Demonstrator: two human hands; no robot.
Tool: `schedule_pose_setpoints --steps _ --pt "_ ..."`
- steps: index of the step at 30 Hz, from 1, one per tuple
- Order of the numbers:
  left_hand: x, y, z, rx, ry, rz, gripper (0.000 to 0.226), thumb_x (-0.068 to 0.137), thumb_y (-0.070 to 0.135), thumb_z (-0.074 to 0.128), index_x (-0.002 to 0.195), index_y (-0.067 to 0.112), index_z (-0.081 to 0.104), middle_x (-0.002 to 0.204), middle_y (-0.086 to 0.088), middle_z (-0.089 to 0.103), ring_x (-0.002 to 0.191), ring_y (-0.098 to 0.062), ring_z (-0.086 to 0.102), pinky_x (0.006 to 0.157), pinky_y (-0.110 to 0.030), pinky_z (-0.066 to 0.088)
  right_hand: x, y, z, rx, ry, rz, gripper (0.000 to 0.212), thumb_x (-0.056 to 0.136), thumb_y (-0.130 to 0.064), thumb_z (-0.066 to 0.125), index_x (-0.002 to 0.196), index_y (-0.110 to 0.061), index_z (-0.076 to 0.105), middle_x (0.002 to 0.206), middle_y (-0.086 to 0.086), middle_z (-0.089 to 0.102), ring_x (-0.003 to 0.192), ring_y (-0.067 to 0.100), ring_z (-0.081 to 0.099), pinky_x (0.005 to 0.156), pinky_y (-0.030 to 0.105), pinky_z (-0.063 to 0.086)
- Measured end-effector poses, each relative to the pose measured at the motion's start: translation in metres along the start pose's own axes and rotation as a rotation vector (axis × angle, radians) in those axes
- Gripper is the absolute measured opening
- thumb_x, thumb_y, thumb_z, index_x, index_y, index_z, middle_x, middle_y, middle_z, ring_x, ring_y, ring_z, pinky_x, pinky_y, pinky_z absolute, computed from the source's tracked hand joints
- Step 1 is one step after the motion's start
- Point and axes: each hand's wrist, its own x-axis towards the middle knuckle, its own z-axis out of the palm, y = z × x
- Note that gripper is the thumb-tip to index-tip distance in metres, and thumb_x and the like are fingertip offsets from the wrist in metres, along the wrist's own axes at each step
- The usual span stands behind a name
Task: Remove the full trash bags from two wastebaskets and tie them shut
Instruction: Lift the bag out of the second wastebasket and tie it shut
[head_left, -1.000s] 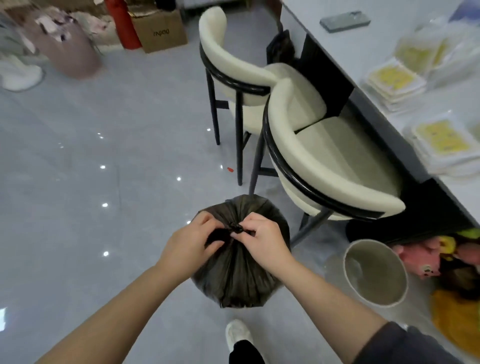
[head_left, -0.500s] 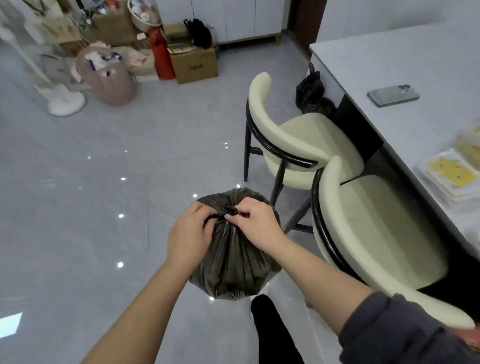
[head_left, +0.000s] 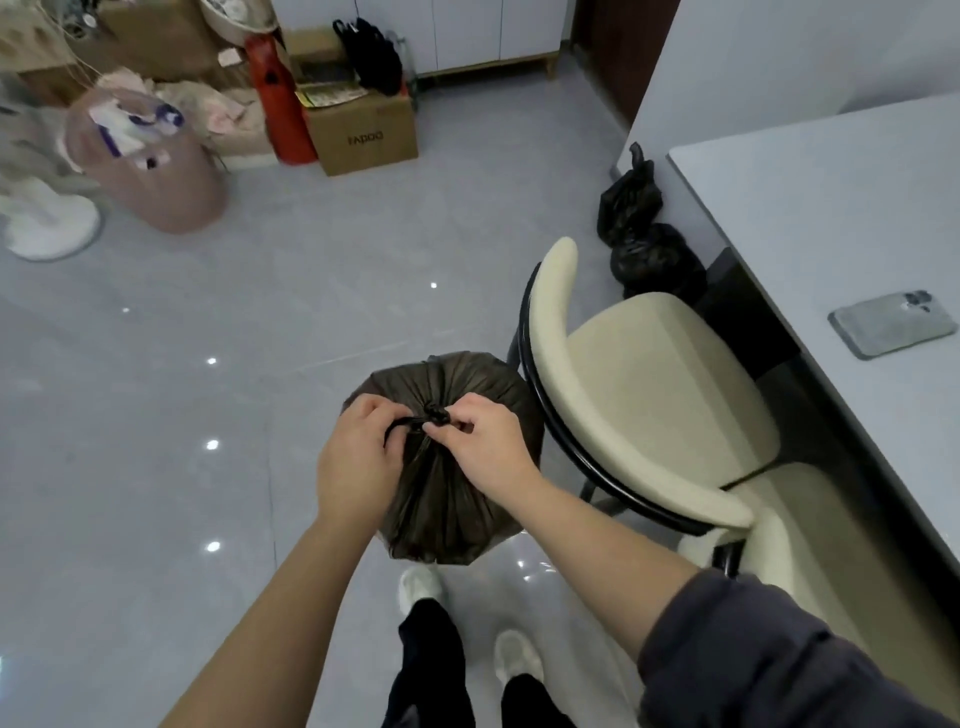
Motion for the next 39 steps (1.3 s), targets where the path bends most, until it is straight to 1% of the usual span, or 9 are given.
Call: schedule_pose_setpoints --steps 8,12,16,22,28,32,34,36,39 --pt "0.196 -0.034 0.004 -0.060 -0.131 0.151 0.016 0.087 0.015 0.061 0.101 0.015 0.069 0.101 0.003 0.060 0.094 -0.015 0.058 0.079 -0.029 0.049 0.177 -0.021 0.015 -0.005 0.148 0.115 0.038 0.081 -0.019 0.071 0.053 -0.005 0.051 0.062 -0.002 0.043 0.058 0.010 0.040 0.057 0.020 0.029" --pt "0.294 -0.036 0.007 -0.013 -0.235 0.231 0.019 0.087 0.015 0.059 0.104 0.018 0.068 0.105 0.002 0.059 0.098 -0.016 0.057 0.077 -0.028 0.048 0.256 -0.028 0.007 0.023 0.209 0.181 0.049 0.082 -0.020 0.071 0.047 -0.020 0.036 0.060 -0.006 0.040 0.056 0.008 0.038 0.057 0.019 0.030" --pt "0.396 -0.020 0.026 0.031 -0.313 0.310 0.021 0.088 0.017 0.059 0.107 0.019 0.068 0.108 0.004 0.060 0.098 -0.014 0.058 0.074 -0.021 0.042 0.341 -0.022 -0.012 0.077 0.300 0.239 0.041 0.082 -0.020 0.070 0.052 -0.012 0.043 0.059 -0.006 0.041 0.057 0.011 0.040 0.058 0.023 0.031" --pt "0.538 0.014 0.076 0.058 -0.373 0.365 0.037 0.090 0.021 0.057 0.127 0.019 0.056 0.127 0.005 0.054 0.111 -0.014 0.056 0.083 -0.024 0.046 0.480 0.010 -0.068 0.221 0.406 0.333 0.048 0.083 -0.018 0.071 0.048 -0.019 0.038 0.056 -0.007 0.039 0.056 0.010 0.040 0.060 0.025 0.032" --pt "0.654 0.053 0.130 0.143 -0.551 0.407 0.047 0.088 0.031 0.060 0.132 0.018 0.052 0.144 0.001 0.043 0.130 -0.017 0.042 0.101 -0.029 0.040 0.594 0.047 -0.133 0.303 0.546 0.441 0.044 0.081 -0.022 0.071 0.058 0.006 0.047 0.059 0.004 0.043 0.059 0.015 0.043 0.062 0.030 0.035" --pt "0.730 0.085 0.185 0.175 -0.683 0.466 0.051 0.086 0.032 0.064 0.132 0.015 0.052 0.145 -0.002 0.042 0.127 -0.023 0.046 0.101 -0.036 0.044 0.661 0.081 -0.178 0.421 0.658 0.575 0.036 0.082 -0.026 0.070 0.054 -0.008 0.055 0.062 0.003 0.053 0.065 0.016 0.052 0.067 0.033 0.043" --pt "0.767 0.103 0.221 0.200 -0.750 0.493 0.054 0.085 0.033 0.063 0.135 0.016 0.049 0.147 -0.001 0.039 0.126 -0.023 0.048 0.100 -0.036 0.044 0.691 0.101 -0.201 0.494 0.703 0.642 0.039 0.083 -0.024 0.070 0.049 -0.017 0.051 0.058 -0.001 0.050 0.063 0.015 0.049 0.066 0.030 0.041" --pt "0.801 0.122 0.260 0.232 -0.828 0.519 0.058 0.086 0.035 0.061 0.138 0.018 0.043 0.150 0.001 0.034 0.128 -0.021 0.046 0.100 -0.036 0.044 0.719 0.129 -0.221 0.551 0.776 0.704 0.046 0.083 -0.022 0.070 0.050 -0.014 0.040 0.055 0.004 0.038 0.059 0.018 0.039 0.062 0.028 0.034" --pt "0.840 0.146 0.323 0.314 -0.941 0.592 0.063 0.088 0.039 0.058 0.143 0.022 0.035 0.152 0.002 0.030 0.129 -0.022 0.044 0.100 -0.037 0.043 0.756 0.183 -0.242 0.602 0.852 0.823 0.036 0.084 -0.025 0.069 0.054 -0.011 0.054 0.053 0.001 0.050 0.057 0.016 0.046 0.064 0.029 0.040"
